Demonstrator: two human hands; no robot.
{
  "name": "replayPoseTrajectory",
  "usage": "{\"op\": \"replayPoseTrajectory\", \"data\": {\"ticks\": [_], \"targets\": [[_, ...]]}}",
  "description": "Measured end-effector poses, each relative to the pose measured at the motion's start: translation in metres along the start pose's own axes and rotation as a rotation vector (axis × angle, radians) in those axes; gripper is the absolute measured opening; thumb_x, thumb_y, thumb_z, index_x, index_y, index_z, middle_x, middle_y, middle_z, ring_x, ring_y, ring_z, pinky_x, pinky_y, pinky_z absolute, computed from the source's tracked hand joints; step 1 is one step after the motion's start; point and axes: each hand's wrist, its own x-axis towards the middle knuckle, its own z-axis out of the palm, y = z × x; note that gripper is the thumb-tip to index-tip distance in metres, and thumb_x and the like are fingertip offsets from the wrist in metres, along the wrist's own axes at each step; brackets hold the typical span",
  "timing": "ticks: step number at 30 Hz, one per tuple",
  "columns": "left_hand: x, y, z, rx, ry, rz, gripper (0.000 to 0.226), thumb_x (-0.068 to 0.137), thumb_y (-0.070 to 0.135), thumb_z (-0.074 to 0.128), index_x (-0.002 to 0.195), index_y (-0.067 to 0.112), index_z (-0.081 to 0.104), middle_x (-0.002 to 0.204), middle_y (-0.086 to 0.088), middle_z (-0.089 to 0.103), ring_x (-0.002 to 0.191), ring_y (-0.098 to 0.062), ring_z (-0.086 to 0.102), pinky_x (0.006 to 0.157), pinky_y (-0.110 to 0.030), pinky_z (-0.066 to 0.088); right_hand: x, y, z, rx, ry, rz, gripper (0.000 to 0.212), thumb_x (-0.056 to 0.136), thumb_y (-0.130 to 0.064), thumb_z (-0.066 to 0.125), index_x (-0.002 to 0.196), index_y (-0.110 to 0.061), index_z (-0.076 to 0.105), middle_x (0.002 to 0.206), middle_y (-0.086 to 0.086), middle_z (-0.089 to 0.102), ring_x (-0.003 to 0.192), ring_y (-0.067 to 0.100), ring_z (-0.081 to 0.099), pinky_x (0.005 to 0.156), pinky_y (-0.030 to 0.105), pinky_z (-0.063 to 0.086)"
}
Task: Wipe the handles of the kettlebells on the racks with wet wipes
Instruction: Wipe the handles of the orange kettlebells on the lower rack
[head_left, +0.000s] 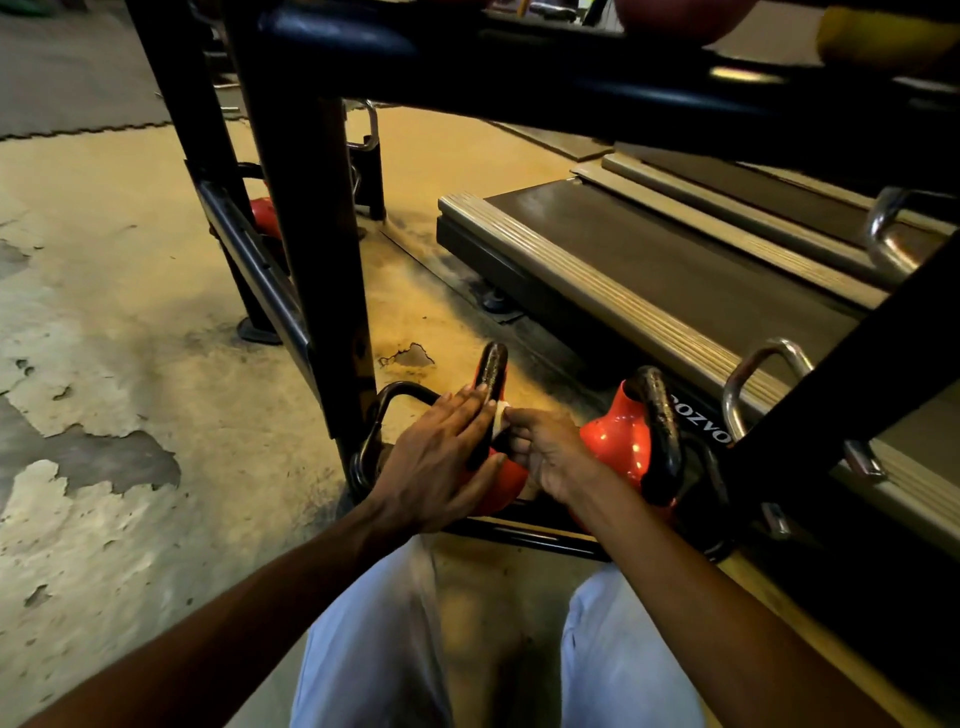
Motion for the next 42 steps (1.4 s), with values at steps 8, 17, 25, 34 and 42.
{"op": "replayPoseTrajectory", "data": {"ticks": [8, 17, 25, 34, 42], "targets": [[0.007, 0.013, 0.007, 0.07, 0.022, -0.055, 0.068, 0.105, 0.053, 0.036, 0.153, 0.007, 0.049, 0.161, -0.02, 0.041, 0.152, -0.035, 0.037, 0.126, -0.049, 0.028, -0.018, -0.007, -0.034, 0.104, 0.032, 0.017, 0.005, 0.096, 0.0, 0.063, 0.093, 0.001, 0.066, 0.085, 0.021, 0.07, 0.057, 0.024, 0.064, 0.055, 0.028, 0.055], [0.033, 0.055, 0.018, 0.018, 0.067, 0.038, 0.062, 0.105, 0.05, 0.045, 0.148, 0.006, 0.055, 0.16, -0.017, 0.045, 0.152, -0.032, 0.037, 0.129, -0.05, 0.018, -0.067, -0.029, -0.09, 0.063, 0.114, -0.325, 0.015, 0.096, -0.006, 0.071, 0.109, -0.011, 0.074, 0.109, 0.018, 0.078, 0.096, 0.028, 0.077, 0.081, 0.037, 0.065], [0.061, 0.103, 0.042, -0.146, -0.109, 0.2, 0.063, 0.104, 0.043, 0.043, 0.155, 0.005, 0.045, 0.163, -0.018, 0.041, 0.153, -0.032, 0.036, 0.129, -0.045, 0.021, -0.055, -0.052, -0.147, -0.412, 0.62, -0.813, 0.02, 0.095, -0.01, 0.074, 0.114, -0.011, 0.08, 0.102, -0.003, 0.078, 0.095, 0.007, 0.075, 0.084, 0.018, 0.058], [0.09, 0.145, 0.051, -0.218, -0.215, 0.21, 0.075, 0.101, 0.032, 0.057, 0.163, 0.003, 0.025, 0.171, -0.016, 0.021, 0.16, -0.027, 0.017, 0.122, -0.016, -0.011, -0.037, -0.069, -0.16, 0.055, 0.389, -0.073, 0.032, 0.107, -0.032, 0.054, 0.081, -0.014, 0.061, 0.05, -0.002, 0.061, 0.048, 0.01, 0.058, 0.051, 0.023, 0.048], [0.096, 0.152, 0.062, -0.234, -0.209, 0.135, 0.08, 0.092, 0.04, 0.054, 0.159, 0.001, 0.036, 0.166, -0.019, 0.033, 0.155, -0.033, 0.032, 0.126, -0.037, 0.022, -0.019, -0.083, -0.157, 0.007, 0.188, -0.127, 0.093, 0.103, -0.072, 0.013, 0.144, 0.0, 0.054, 0.105, 0.004, 0.076, 0.101, 0.015, 0.067, 0.09, 0.031, 0.049]]}}
